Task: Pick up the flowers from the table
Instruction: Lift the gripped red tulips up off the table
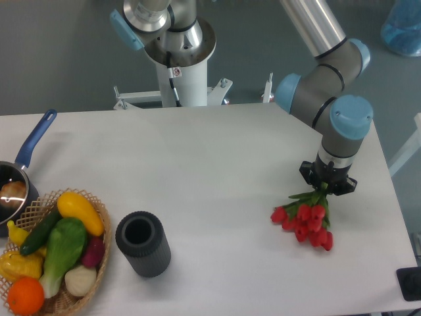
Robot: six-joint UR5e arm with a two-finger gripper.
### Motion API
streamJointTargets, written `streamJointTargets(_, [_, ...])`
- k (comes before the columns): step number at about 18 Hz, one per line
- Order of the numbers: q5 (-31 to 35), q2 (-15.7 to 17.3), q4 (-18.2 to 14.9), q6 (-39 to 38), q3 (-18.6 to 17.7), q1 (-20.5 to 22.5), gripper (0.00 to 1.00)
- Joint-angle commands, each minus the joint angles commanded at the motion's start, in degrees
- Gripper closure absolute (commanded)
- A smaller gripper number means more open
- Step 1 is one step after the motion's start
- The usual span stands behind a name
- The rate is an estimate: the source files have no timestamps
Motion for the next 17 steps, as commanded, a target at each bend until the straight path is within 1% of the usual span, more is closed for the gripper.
streamJointTargets(3, [0.18, 1.58, -0.35, -0.09, 1.85, 0.61, 1.0])
streamJointTargets(5, [0.27, 2.64, -1.58, -0.27, 2.82, 1.93, 1.0])
streamJointTargets(7, [0.36, 2.82, -5.17, 0.52, 4.57, 3.24, 1.0])
streamJointTargets(9, [1.06, 2.99, -8.69, 3.85, 6.85, 3.25, 1.0])
streamJointTargets(10, [1.06, 3.26, -9.57, 5.08, 7.65, 3.25, 1.0])
streamJointTargets(13, [0.53, 4.22, -11.68, 5.45, 8.79, 3.43, 1.0])
streamJointTargets(15, [0.71, 4.23, -13.35, 5.45, 10.37, 3.08, 1.0])
streamJointTargets(17, [0.8, 4.22, -14.15, 5.45, 10.73, 3.08, 1.0])
